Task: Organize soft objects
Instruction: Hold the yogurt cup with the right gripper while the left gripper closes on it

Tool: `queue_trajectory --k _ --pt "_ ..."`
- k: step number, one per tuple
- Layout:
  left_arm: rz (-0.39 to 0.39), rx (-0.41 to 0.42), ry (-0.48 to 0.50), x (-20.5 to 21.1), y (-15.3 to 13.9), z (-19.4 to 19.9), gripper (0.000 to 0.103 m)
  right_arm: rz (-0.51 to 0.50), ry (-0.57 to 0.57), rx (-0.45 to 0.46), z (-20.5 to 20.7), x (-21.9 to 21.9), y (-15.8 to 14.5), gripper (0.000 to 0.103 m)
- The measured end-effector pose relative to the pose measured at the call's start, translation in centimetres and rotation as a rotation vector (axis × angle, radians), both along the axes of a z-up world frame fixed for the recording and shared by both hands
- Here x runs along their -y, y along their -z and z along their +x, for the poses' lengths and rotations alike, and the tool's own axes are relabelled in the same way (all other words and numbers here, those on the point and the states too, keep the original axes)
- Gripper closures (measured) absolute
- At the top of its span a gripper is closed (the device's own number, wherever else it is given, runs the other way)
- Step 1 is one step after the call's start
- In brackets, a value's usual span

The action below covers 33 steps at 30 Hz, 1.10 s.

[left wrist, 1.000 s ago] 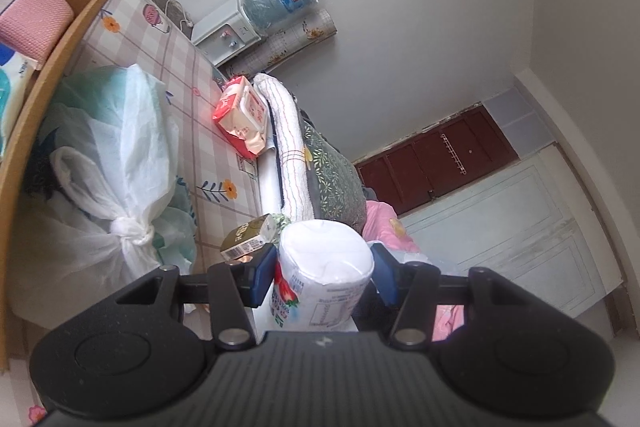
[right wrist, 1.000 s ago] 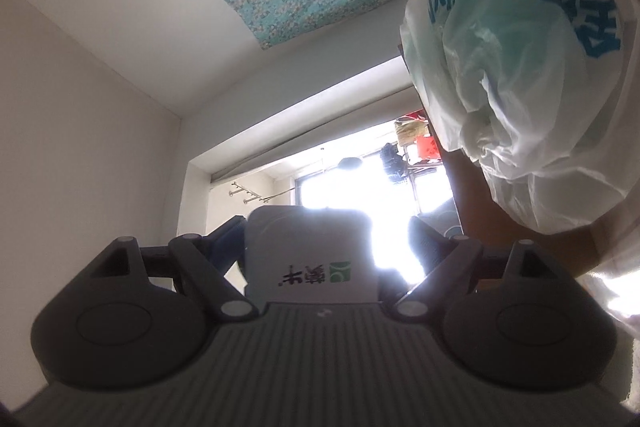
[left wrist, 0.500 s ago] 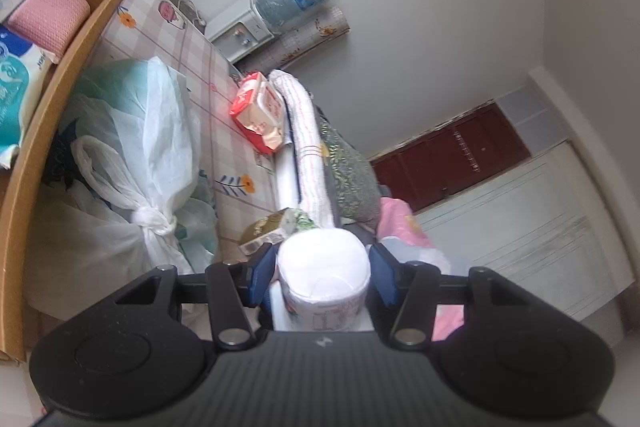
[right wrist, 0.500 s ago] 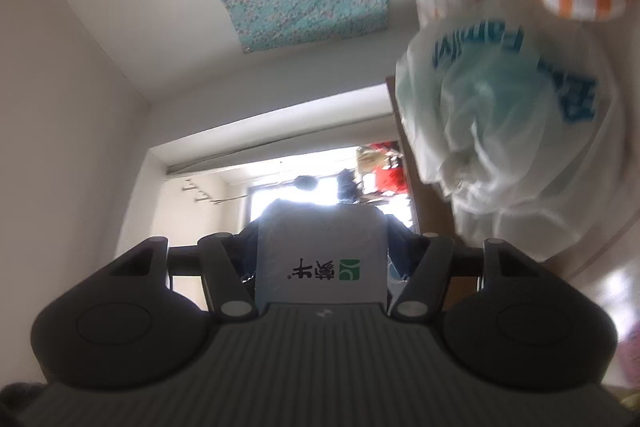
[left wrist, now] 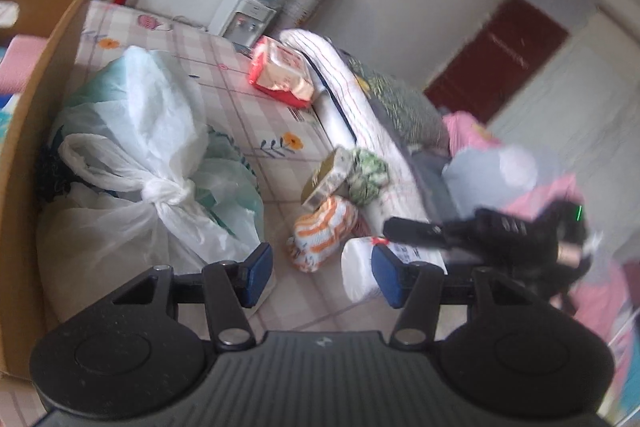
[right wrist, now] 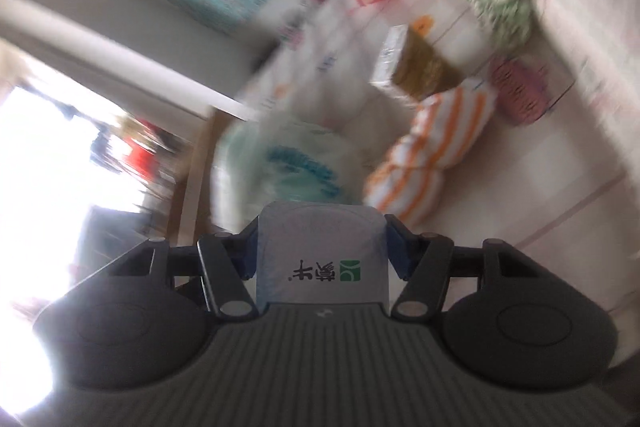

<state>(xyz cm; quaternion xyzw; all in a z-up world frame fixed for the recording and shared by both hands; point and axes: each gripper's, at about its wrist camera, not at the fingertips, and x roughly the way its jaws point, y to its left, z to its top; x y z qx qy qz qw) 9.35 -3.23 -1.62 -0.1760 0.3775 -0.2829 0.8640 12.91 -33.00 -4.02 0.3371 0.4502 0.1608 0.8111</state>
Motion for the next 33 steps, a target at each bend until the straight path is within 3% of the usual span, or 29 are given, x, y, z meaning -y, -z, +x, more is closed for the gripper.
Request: queue_trajectory --k 3,8,12,17,22,25,30,33 --pt "0.110 0.042 0.078 2.0 0.8 -0.9 0.048 -0.199 -0.049 -0.045 1.0 -1.6 0.2 0.043" --pt "0.289 0.130 0.150 5.0 2.9 -2.9 0.048 -0.370 -0.110 -0.071 2.1 -5.0 1.4 0.043" --pt "0.371 0.167 0.165 6.3 4.6 -3.6 0.048 -0.310 -0.125 -0.089 2.2 -5.6 2.1 0.041" --pt "0.394 0.192 0.162 6.8 5.5 -3.6 0.048 -0.250 -0.110 -0.101 1.6 -4.6 1.8 0.040" --pt "0.438 0.268 0.182 8.2 5.5 -3.9 0.048 -0.071 -0.086 -0.128 1.2 -2.7 2.1 0.040" --pt "0.470 0.290 0.192 9.3 5.8 -3.8 0.048 -0.039 -0.085 -0.129 1.0 -2.4 2.0 0.041" --pt "0.511 0.306 0.172 10.2 6.2 -4.0 0.048 -0.024 -0.080 -0.121 0.9 -2.6 2.1 0.054" --pt "0.511 0.310 0.155 10.4 6.1 -3.9 0.048 -0.003 -0.062 -0.113 1.0 -2.2 2.3 0.056"
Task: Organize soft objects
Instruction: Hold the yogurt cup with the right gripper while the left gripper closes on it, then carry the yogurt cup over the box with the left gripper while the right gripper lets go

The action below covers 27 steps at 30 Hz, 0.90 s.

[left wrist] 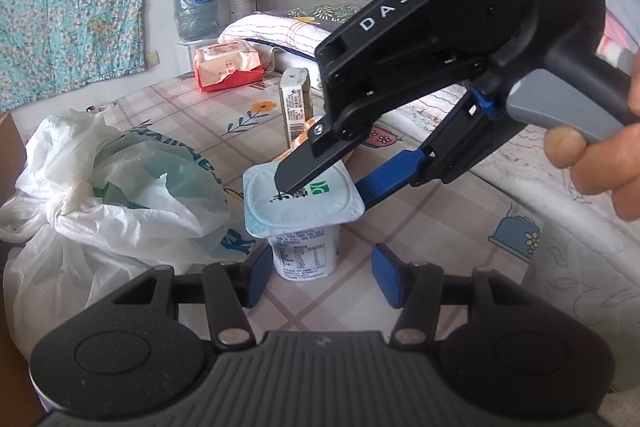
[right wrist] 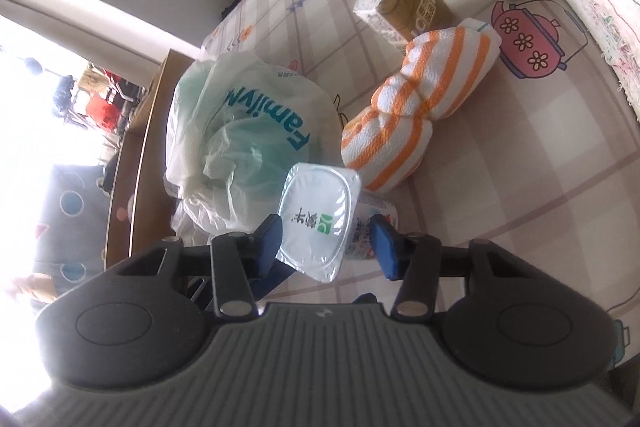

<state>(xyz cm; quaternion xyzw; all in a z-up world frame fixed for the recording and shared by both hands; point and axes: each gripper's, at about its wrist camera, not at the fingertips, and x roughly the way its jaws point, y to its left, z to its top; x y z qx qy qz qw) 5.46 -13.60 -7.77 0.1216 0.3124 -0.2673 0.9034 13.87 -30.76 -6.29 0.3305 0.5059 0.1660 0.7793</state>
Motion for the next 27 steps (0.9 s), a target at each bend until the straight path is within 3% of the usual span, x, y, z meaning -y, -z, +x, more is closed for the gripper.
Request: queue_trajectory --k 5,15,17,19,27 --pt "-0.020 0.000 -0.036 0.5 0.0 1.5 0.048 0.035 0.029 0.014 0.3 0.9 0.3 0.058" --pt "-0.102 -0.019 -0.109 -0.3 -0.2 2.5 0.051 0.104 0.049 0.014 -0.2 2.7 1.3 0.088" --pt "-0.105 -0.021 -0.108 -0.4 -0.2 2.2 0.051 0.099 0.041 0.024 -0.7 2.7 0.9 0.088" --pt "-0.111 -0.021 -0.108 -0.5 -0.4 1.8 0.058 0.079 0.034 0.040 -1.3 2.7 0.3 0.088" --pt "-0.147 0.049 -0.102 -1.9 -3.3 0.2 0.058 0.070 -0.004 0.111 -3.0 1.6 -3.4 0.088"
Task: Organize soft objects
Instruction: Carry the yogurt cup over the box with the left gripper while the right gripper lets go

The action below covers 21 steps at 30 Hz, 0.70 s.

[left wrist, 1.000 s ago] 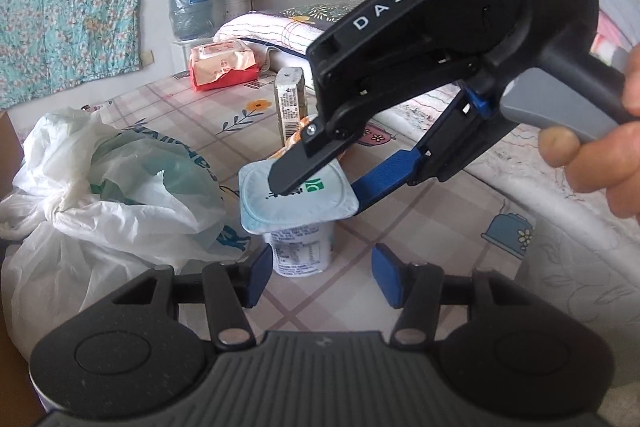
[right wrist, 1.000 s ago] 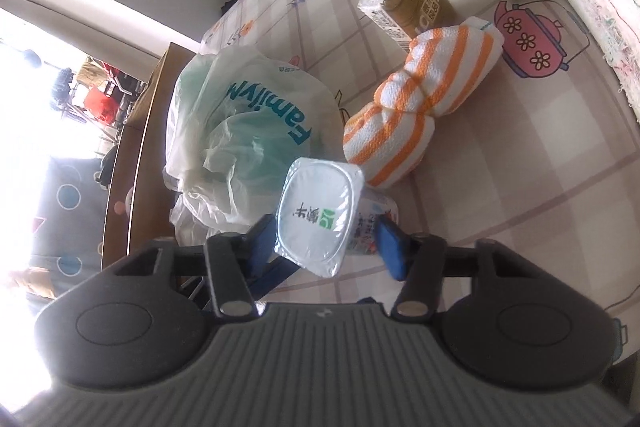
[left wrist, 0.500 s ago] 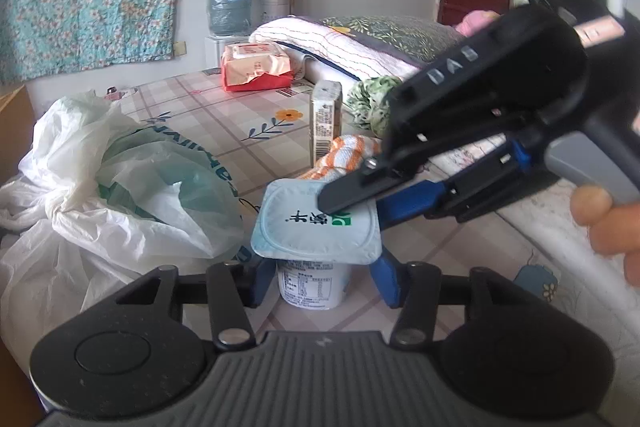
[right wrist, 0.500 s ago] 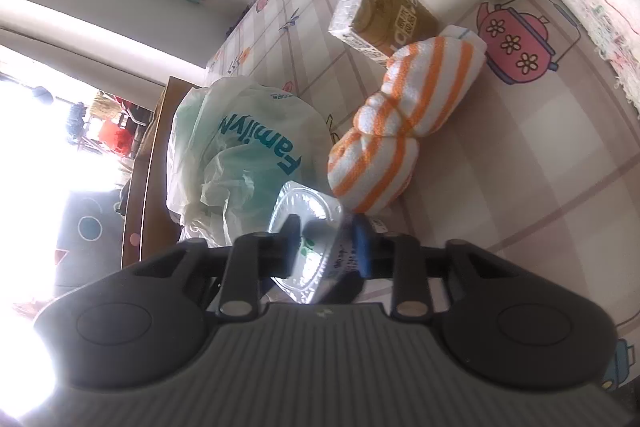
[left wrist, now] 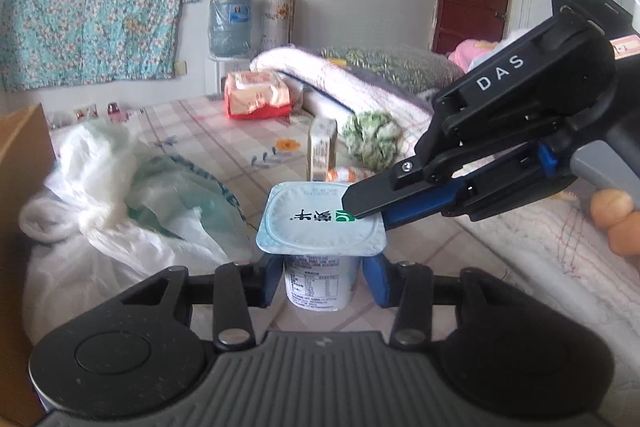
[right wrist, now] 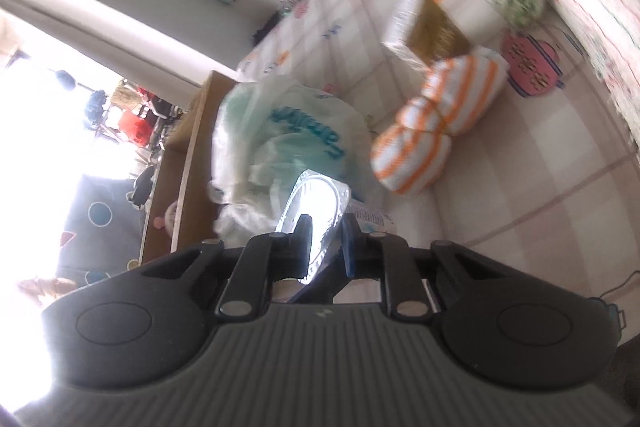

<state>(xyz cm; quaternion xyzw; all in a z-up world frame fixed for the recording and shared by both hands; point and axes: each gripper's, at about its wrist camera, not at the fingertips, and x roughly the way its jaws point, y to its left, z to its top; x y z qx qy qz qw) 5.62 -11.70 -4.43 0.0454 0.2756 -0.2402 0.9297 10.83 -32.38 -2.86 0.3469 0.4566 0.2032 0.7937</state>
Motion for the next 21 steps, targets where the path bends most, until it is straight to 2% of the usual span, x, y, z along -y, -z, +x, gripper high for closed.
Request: queue_trajectory --k 5,10,13,17,21 --pt "-0.025 0.097 -0.059 -2.8 -3.9 -0.6 0.058 0.010 -0.080 0.092 0.4 -2.6 -4.5 0.088" --pt "-0.021 0.161 -0.174 -7.7 -7.7 -0.5 0.058 0.036 -0.212 0.180 2.7 -8.6 -8.8 0.088" --pt "0.003 0.173 -0.254 -11.1 -9.1 -0.7 0.058 0.060 -0.305 0.196 4.4 -13.3 -10.1 0.088" --pt "0.020 0.111 -0.354 -15.6 -9.6 -0.5 0.058 0.065 -0.437 0.160 6.5 -20.1 -10.5 0.088" --pt "0.008 -0.021 -0.419 -19.4 -8.7 0.4 0.058 0.020 -0.550 0.082 8.4 -26.3 -9.3 0.086"
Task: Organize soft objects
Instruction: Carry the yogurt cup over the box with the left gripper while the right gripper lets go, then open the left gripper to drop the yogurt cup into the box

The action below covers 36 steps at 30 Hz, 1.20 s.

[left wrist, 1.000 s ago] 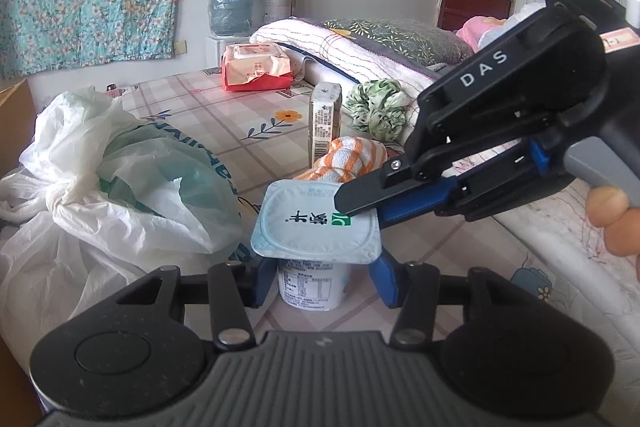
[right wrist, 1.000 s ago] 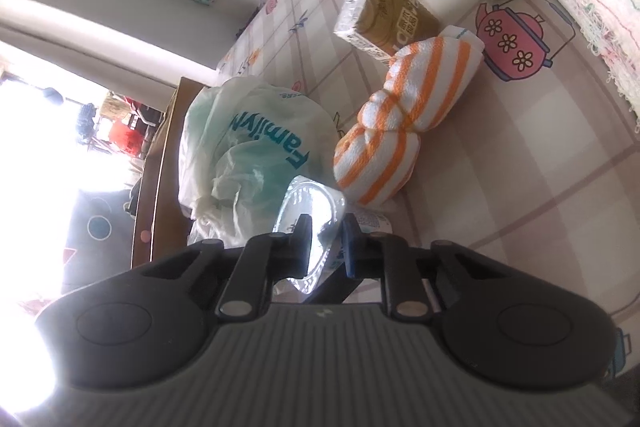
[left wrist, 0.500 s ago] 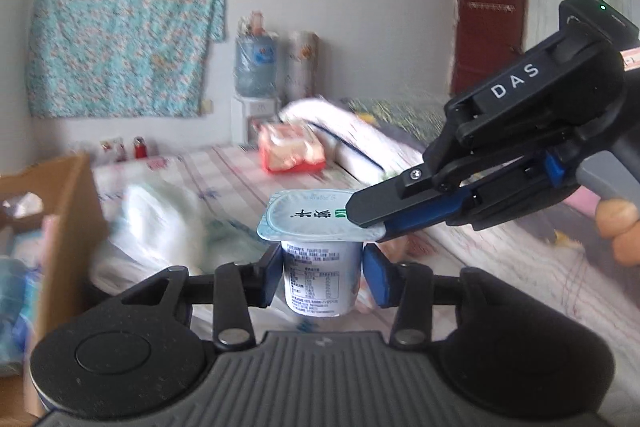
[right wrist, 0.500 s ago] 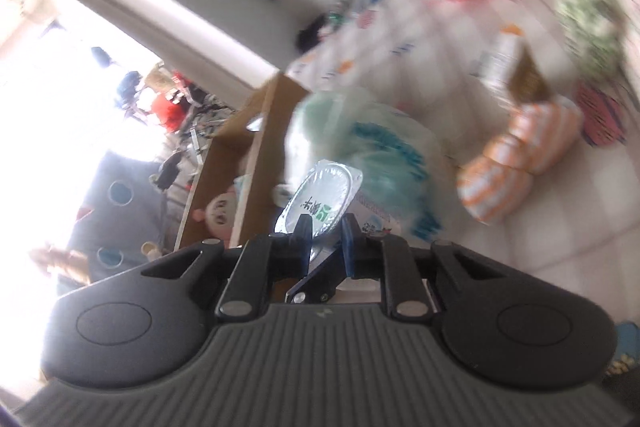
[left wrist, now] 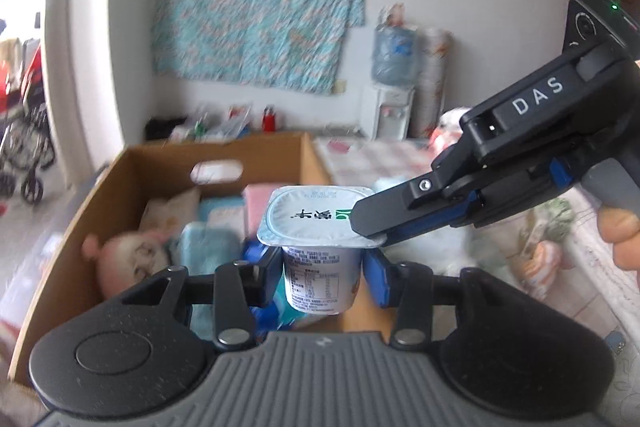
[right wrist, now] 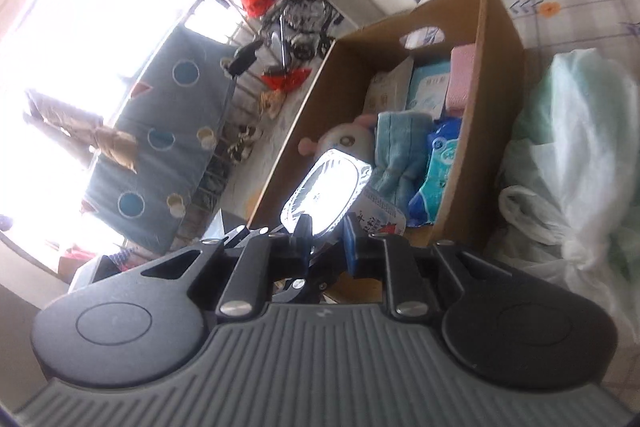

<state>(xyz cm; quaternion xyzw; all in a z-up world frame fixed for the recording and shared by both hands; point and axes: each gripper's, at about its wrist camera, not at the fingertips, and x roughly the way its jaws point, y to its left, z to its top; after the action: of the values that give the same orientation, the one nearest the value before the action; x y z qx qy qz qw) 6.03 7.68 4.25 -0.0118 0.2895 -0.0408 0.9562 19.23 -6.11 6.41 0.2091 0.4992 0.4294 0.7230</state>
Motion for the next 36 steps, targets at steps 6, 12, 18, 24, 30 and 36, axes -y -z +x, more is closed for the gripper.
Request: queue_trajectory --k 6,12,18,24,30,36 --pt "-0.101 -0.172 -0.034 -3.9 2.8 1.2 0.058 -0.128 -0.108 -0.082 1.7 -4.9 2.5 0.085" --pt "-0.143 -0.263 -0.022 -5.6 4.8 1.2 0.058 -0.251 -0.167 -0.089 1.8 -6.8 3.7 0.081" --pt "-0.137 -0.245 -0.001 -5.7 4.0 1.2 0.055 -0.278 -0.166 -0.082 2.7 -6.7 4.2 0.078" --pt "-0.155 -0.256 -0.004 -5.9 4.3 1.4 0.055 -0.252 -0.146 -0.066 3.0 -5.7 4.1 0.075" --pt "-0.170 -0.184 -0.021 -5.3 3.0 0.6 0.049 -0.154 -0.062 -0.006 2.7 -1.8 2.6 0.070" --pt "-0.109 -0.042 0.054 -0.7 0.7 0.4 0.036 -0.069 0.138 0.055 1.3 6.9 0.8 0.058"
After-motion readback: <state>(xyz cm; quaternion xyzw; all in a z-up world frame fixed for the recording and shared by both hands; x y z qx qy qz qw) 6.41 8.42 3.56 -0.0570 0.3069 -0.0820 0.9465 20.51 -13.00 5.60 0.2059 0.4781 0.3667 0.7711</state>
